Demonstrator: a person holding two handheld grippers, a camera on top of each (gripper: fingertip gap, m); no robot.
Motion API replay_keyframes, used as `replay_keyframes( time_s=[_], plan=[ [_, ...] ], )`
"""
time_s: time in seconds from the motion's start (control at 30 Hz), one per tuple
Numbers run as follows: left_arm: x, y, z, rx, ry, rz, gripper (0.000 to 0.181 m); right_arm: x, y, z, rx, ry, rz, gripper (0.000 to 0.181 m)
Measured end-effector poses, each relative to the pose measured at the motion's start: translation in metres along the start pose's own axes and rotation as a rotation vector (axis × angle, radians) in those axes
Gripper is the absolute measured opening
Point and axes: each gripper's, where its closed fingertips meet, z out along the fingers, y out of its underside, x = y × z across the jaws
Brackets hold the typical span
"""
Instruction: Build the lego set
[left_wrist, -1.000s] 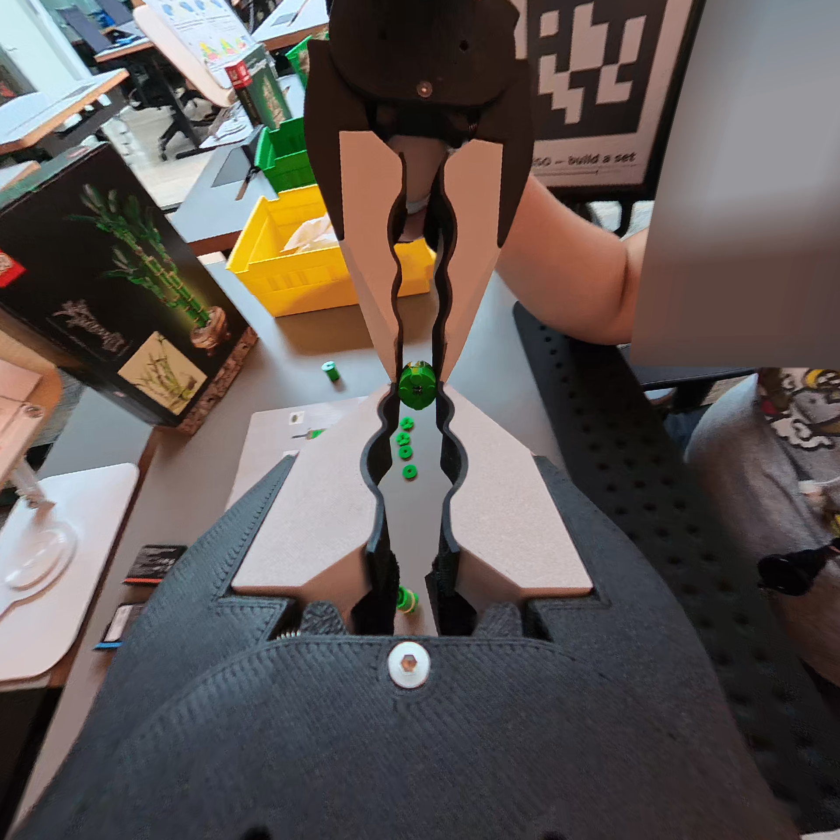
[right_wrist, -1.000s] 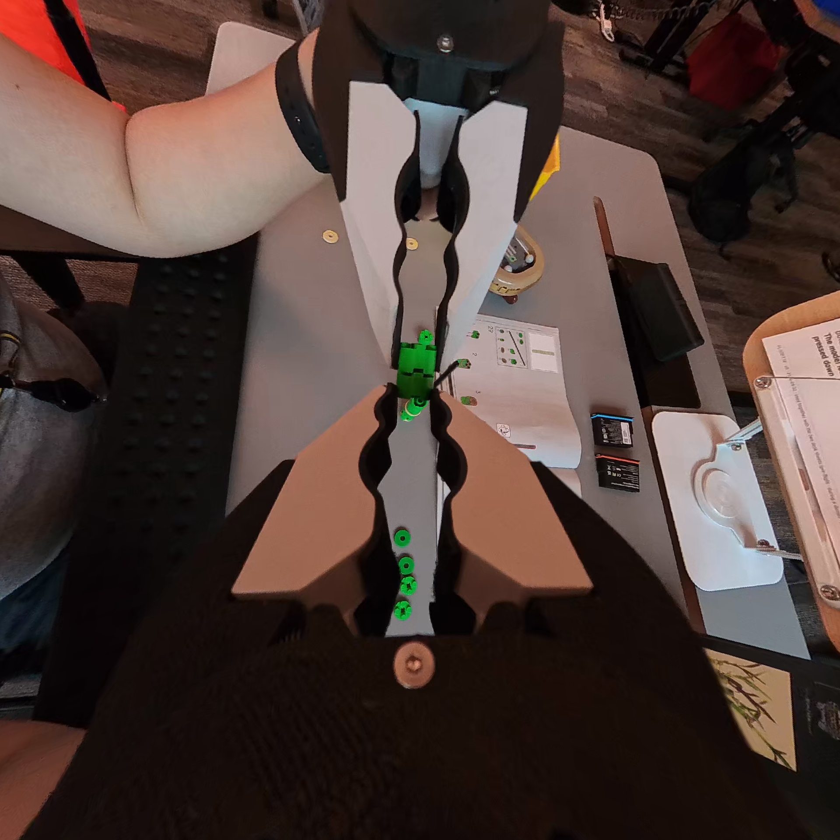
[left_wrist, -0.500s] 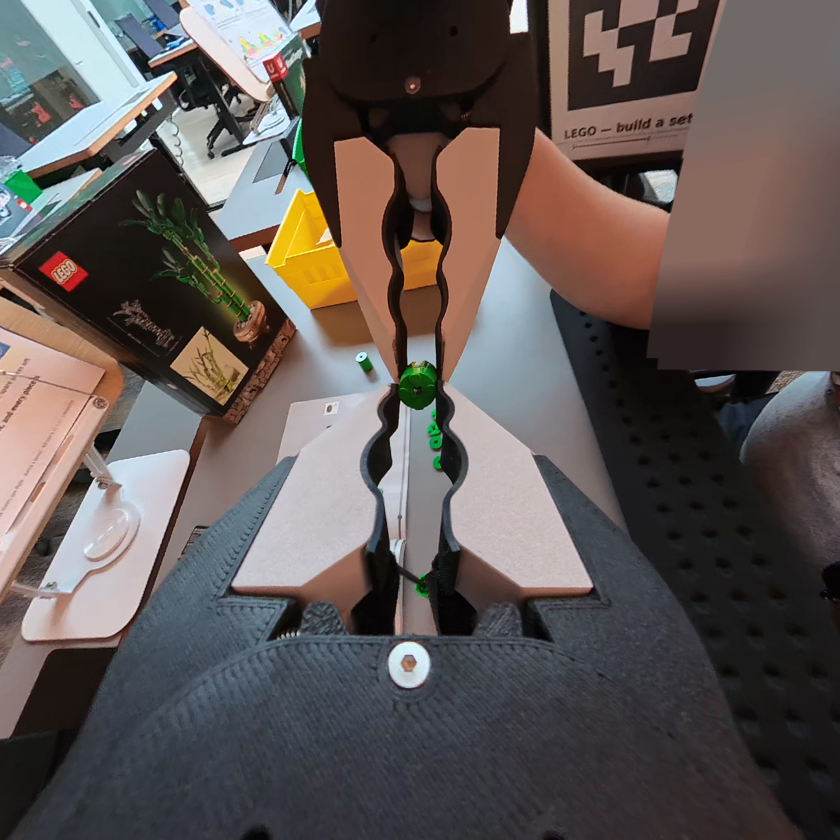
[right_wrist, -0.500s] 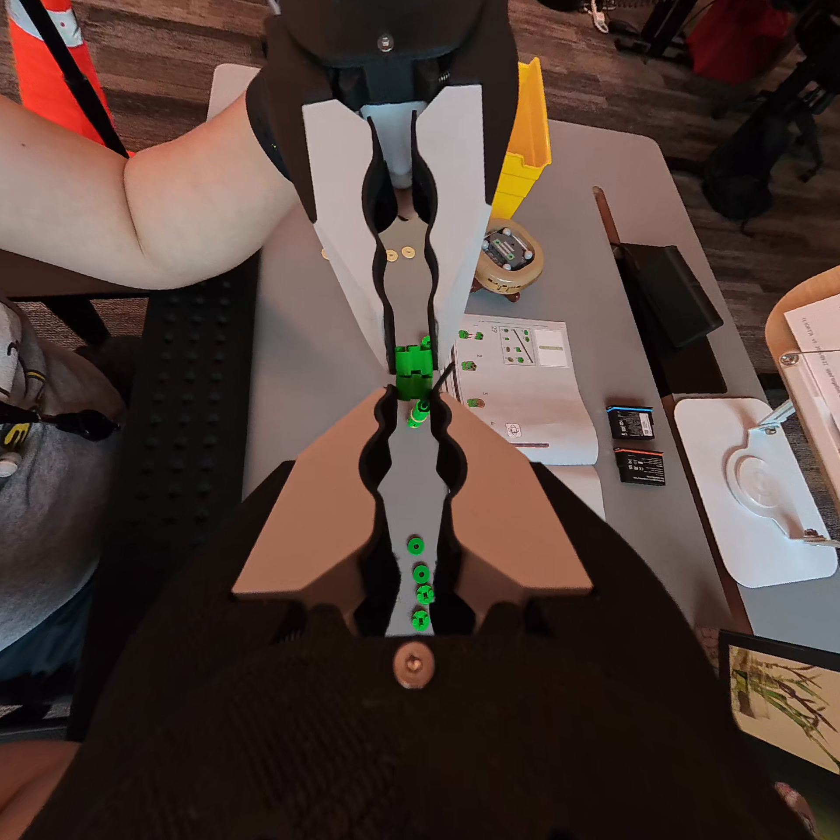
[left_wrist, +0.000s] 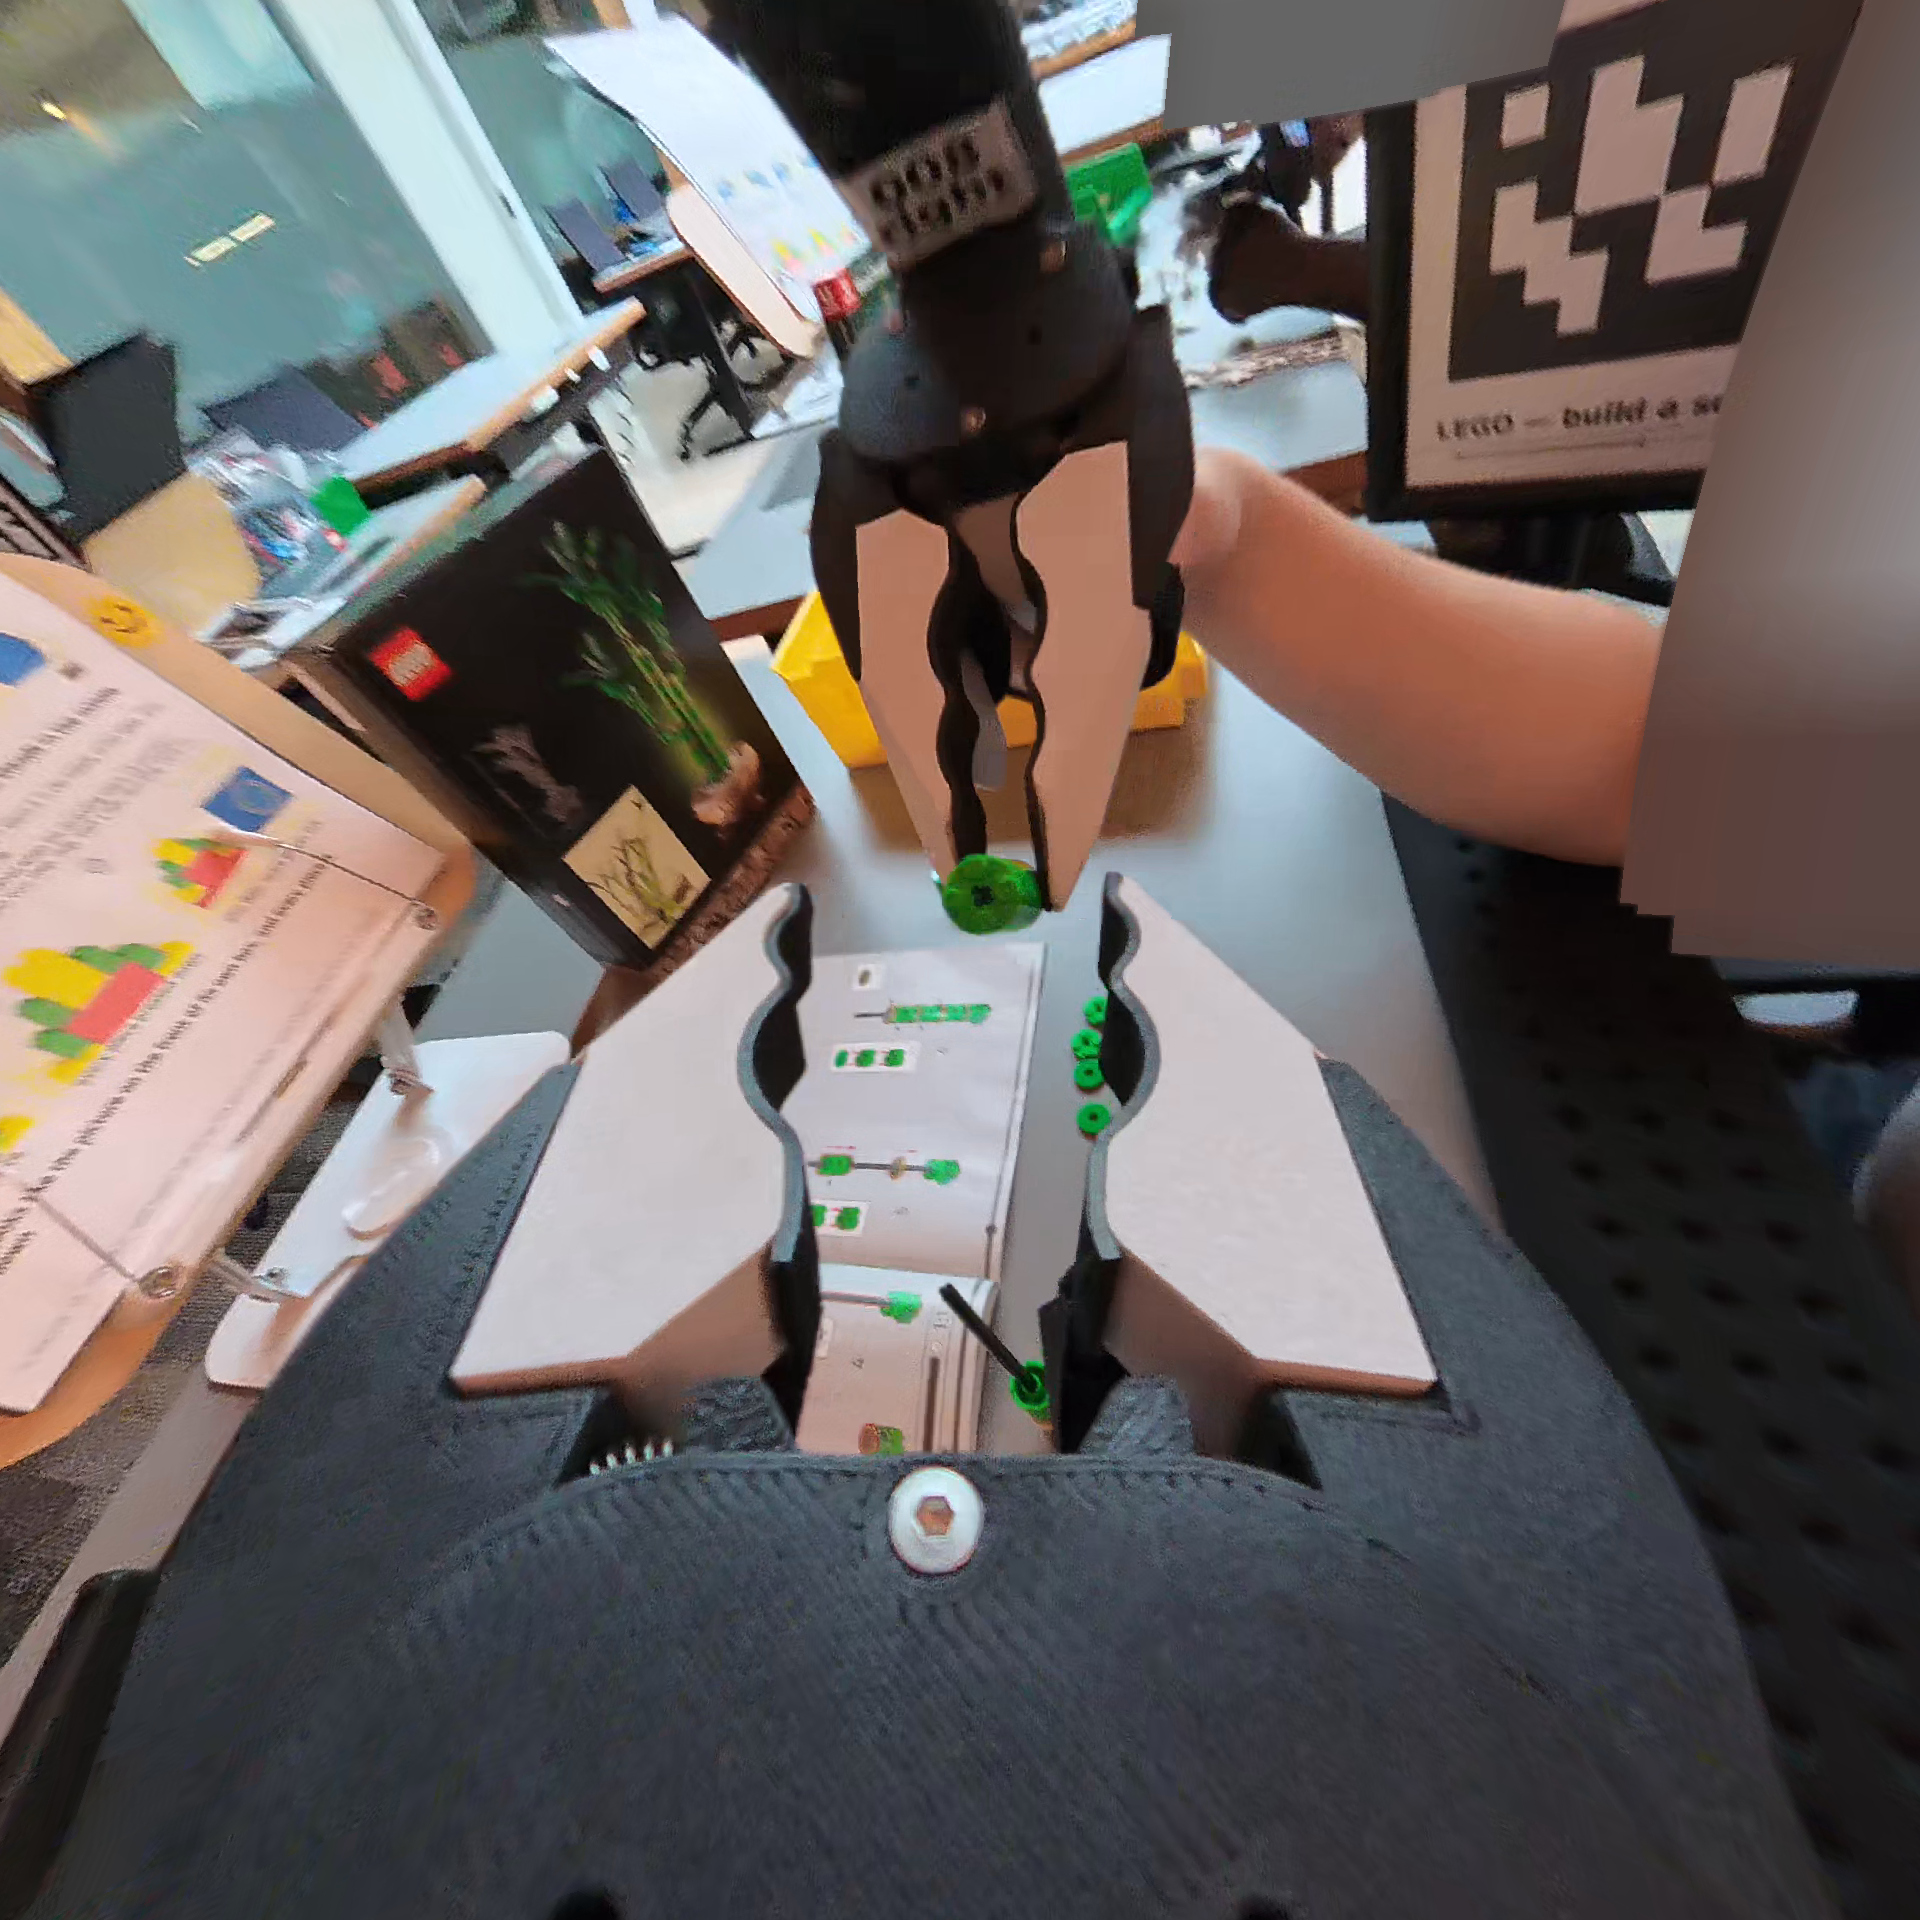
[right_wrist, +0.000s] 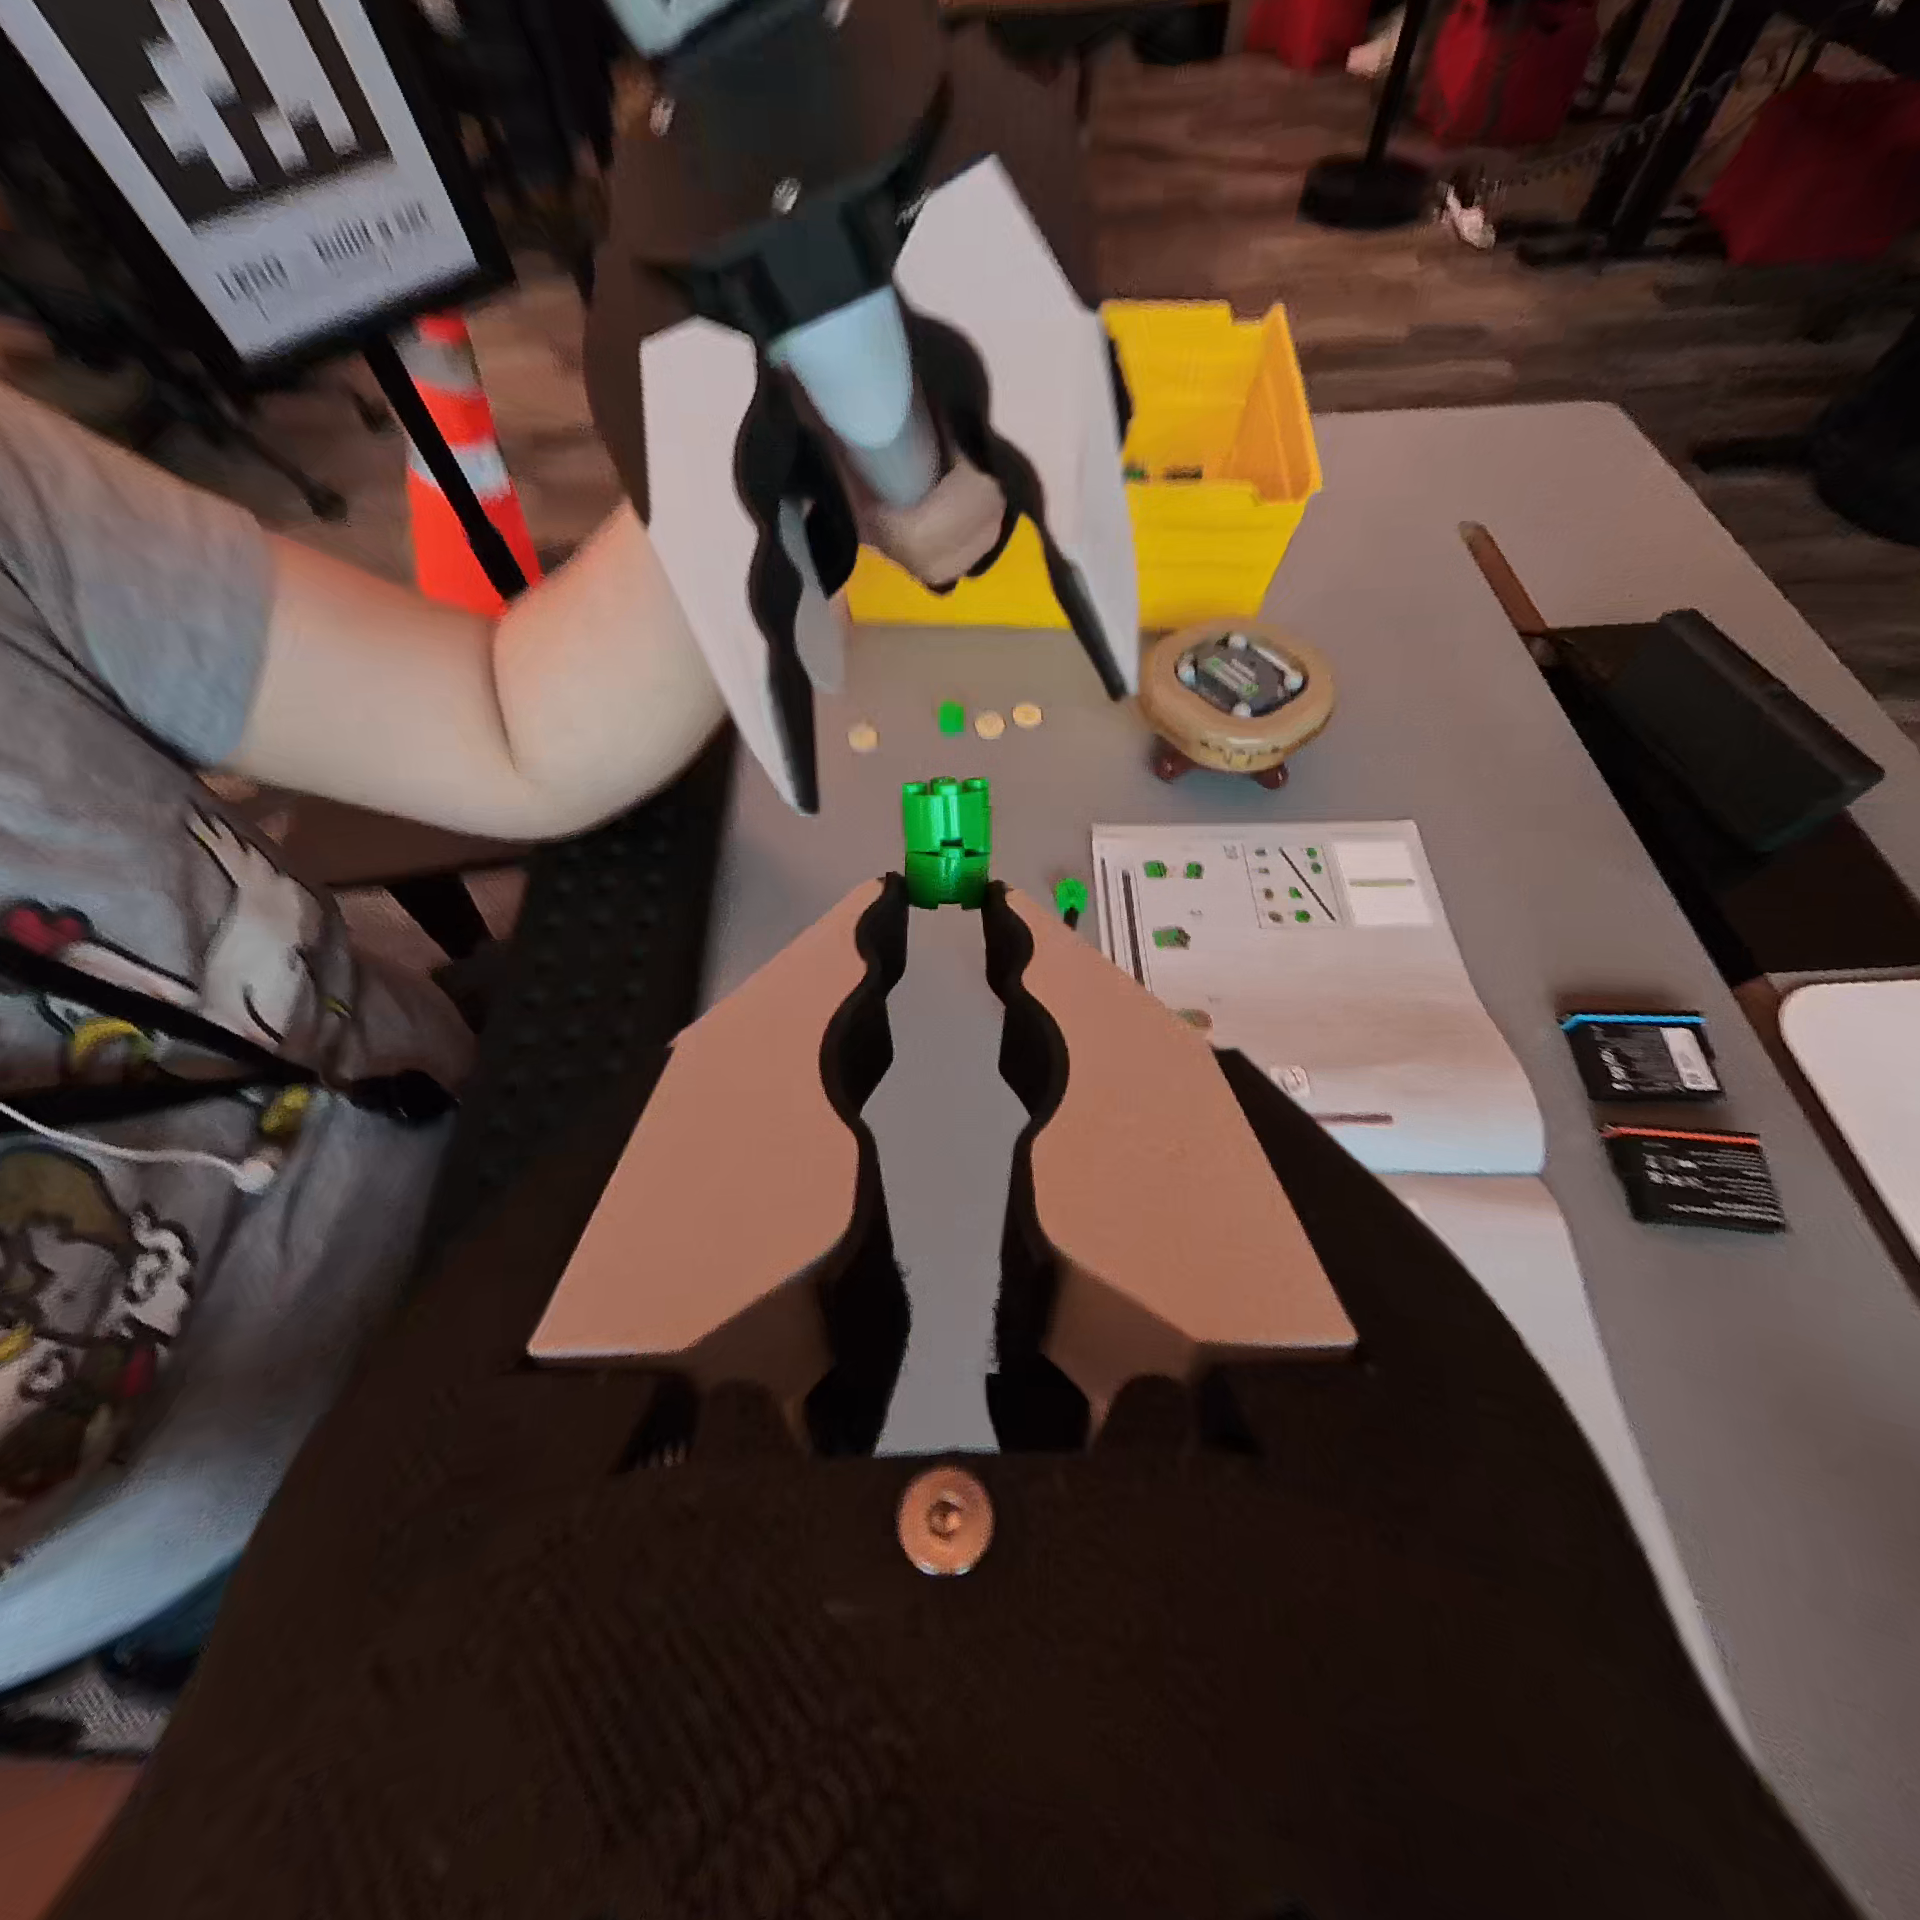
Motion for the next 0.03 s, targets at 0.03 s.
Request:
replay_keyframes(
  time_s=[0.03],
  plan=[
    [-0.0022,-0.0033,-0.0030,0.009,-0.022,0.009,0.057,0.0009,-0.0057,-0.0031,0.052,-0.034,0.047,0.014]
  ],
)
